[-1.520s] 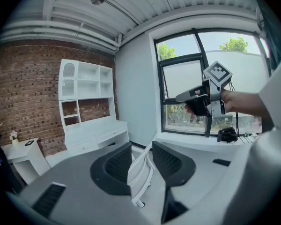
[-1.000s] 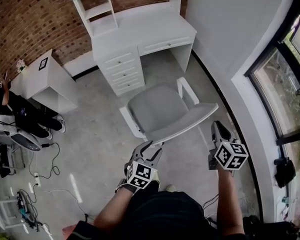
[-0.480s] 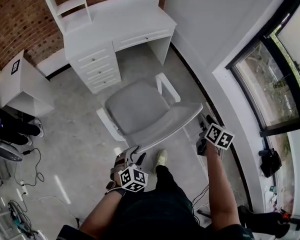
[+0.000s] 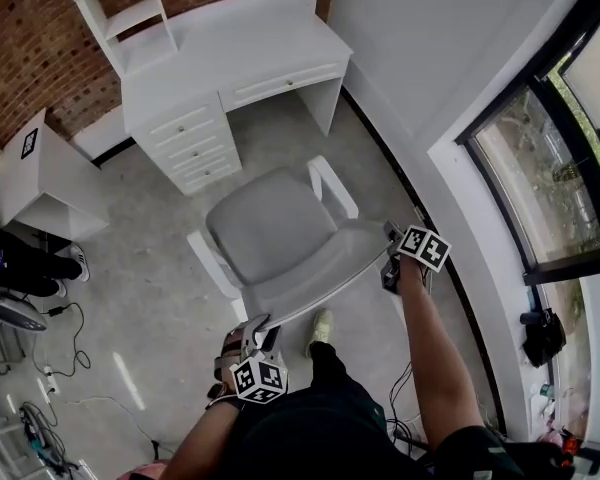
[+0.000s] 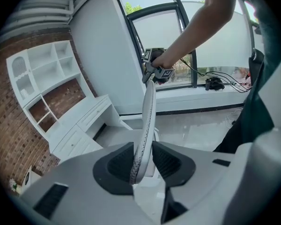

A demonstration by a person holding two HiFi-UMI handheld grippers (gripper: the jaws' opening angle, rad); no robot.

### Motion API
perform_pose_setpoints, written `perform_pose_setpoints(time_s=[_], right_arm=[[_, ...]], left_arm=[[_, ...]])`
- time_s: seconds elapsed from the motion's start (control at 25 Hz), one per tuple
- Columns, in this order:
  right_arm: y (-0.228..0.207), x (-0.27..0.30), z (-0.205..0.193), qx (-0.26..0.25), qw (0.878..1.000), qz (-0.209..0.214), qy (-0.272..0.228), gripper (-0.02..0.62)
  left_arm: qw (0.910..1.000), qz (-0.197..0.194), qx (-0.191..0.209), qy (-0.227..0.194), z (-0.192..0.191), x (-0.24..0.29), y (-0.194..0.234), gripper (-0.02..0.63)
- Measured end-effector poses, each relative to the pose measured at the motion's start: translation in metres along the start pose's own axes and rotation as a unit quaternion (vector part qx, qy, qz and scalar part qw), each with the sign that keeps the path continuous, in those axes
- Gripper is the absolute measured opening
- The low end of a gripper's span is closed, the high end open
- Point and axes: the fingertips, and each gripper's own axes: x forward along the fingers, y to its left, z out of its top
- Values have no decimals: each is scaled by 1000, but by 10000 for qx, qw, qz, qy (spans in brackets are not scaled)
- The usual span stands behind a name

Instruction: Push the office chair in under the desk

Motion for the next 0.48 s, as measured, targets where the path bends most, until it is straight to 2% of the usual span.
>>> perform_pose_setpoints(time_s=[0.32, 0.44, 0.48], right_arm=[[6, 39, -22, 449, 9952, 153, 855, 244], [-2, 43, -28, 623, 9921, 72, 1089, 118], [-4, 43, -29, 628, 9918, 37, 1111, 117]], left_arm=[[9999, -21, -160, 51, 2, 2, 2, 127], [9999, -43, -112, 48, 1, 3, 1, 127], [9999, -32, -120, 45, 1, 3, 1, 127]])
